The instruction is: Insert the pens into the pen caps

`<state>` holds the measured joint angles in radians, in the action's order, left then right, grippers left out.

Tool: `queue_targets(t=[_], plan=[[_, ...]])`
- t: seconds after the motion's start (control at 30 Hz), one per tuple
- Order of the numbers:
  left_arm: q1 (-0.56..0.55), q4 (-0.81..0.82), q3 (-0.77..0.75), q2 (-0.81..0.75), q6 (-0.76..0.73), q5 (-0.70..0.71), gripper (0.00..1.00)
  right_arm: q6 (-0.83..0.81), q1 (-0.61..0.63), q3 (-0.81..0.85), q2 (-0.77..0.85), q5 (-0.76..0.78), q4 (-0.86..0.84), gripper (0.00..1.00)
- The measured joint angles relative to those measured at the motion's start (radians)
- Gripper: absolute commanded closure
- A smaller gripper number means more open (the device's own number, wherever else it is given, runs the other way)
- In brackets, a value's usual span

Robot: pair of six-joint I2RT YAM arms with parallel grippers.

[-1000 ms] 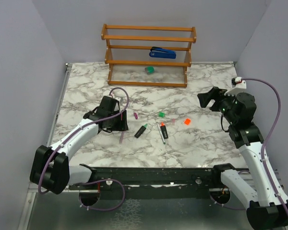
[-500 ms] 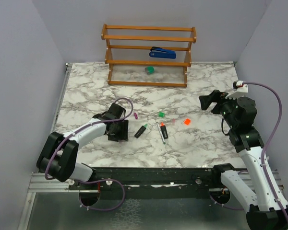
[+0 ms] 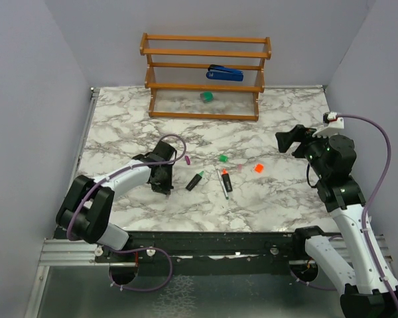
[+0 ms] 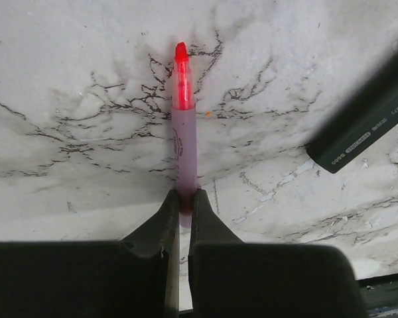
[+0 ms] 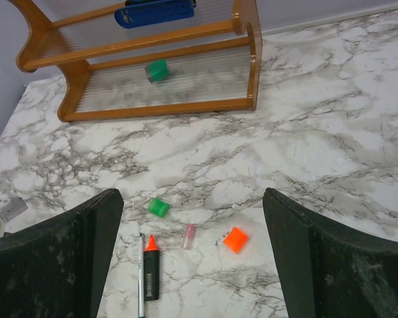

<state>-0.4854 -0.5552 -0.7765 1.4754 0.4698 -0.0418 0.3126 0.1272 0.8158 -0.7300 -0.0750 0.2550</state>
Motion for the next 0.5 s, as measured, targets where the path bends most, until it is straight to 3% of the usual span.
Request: queue_targets(t=[0.1,0.3,0.5], plan=[[-0.01,-0.01,-0.01,0.011,-0.001,0.007,1.0,0.0,0.0,-0.004,0.0,0.0,-0.002,0.09],[-0.047,0.02,-0.008,-0.004,-0.02,0.005,1.0,0.008,0.0,0.002,-0.122,-0.092,0.005,0.41],[-0.064,0.053,-0.003,-0.151,-0.063,-0.027,1.0,0.04,0.016,0.093,-0.468,-0.186,0.061,0.42]])
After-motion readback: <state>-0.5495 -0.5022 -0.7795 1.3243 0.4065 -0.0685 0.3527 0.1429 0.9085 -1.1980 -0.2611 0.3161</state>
